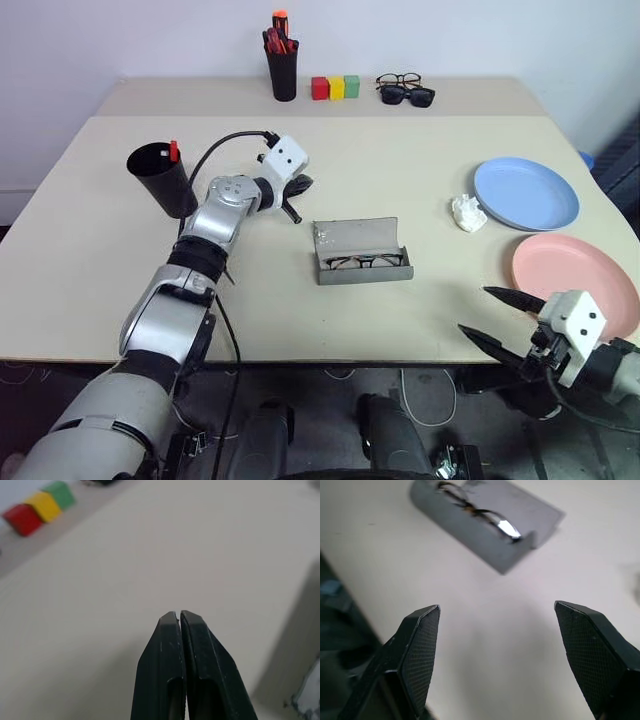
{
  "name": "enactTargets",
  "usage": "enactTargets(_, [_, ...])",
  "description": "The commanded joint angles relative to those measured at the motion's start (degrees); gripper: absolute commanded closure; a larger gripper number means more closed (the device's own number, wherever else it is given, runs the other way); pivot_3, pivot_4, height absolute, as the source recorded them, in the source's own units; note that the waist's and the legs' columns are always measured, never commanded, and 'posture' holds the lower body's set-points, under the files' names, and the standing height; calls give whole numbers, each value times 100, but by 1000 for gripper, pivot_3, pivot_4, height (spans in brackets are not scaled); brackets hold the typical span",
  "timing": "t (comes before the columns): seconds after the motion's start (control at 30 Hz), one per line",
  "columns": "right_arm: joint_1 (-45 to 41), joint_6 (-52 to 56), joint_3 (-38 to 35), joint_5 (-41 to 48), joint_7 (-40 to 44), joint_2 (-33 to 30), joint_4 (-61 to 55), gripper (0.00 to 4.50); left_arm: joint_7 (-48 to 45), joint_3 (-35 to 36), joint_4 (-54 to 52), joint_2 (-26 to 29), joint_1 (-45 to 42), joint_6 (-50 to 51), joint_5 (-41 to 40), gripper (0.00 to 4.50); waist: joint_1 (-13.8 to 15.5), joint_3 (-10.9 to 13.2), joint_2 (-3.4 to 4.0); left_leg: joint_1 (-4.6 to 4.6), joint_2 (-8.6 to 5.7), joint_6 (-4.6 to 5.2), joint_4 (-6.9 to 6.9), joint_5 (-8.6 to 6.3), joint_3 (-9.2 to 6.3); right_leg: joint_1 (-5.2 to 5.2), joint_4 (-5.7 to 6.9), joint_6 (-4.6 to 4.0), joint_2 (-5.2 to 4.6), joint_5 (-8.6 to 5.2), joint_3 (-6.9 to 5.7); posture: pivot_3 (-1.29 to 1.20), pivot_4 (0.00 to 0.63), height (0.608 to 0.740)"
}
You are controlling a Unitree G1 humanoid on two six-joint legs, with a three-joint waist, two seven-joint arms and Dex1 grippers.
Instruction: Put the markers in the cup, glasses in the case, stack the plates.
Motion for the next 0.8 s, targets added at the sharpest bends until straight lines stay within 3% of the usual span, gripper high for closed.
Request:
enactTargets(0.03, [15, -270, -179, 60, -261, 91, -74, 769, -496, -209, 957, -133, -520, -833, 426, 4452, 3, 0, 0, -1, 0, 0, -3, 0, 0, -1, 0, 3, 0, -2, 0, 0, 150, 740])
enactTargets(0.2, [29, -248, -73, 118, -506, 94, -168, 769, -1296, -241, 1747, -398, -894, -1207, 673, 4452, 15, 4, -6, -12, -2, 2, -3, -2, -2, -4, -8, 9, -2, -5, -1, 0, 150, 740])
enactTargets(0.47, [6, -231, -86, 237, -722, 53, -191, 769, -3679, 183, 1891, -451, -1135, -217, 314, 4452, 0, 4, -7, -11, -2, 3, -4, -2, -3, -5, -6, 10, -2, -6, -2, 0, 150, 740])
enactTargets(0.67, [1, -203, -47, 280, -824, 54, -167, 769, -5020, 117, 1148, -395, -838, 458, 192, 4452, -3, 4, -6, -11, -2, 3, -3, -2, -4, -5, -1, 8, -2, -5, -2, 0, 150, 740])
enactTargets(0.8, [55, -107, -27, 281, -851, 52, -13, 769, -5288, -454, -593, -289, 44, 1164, -172, 4452, -18, 0, 0, -7, -1, 3, -4, -2, -5, -3, 4, -4, -2, 2, -1, 0, 150, 740])
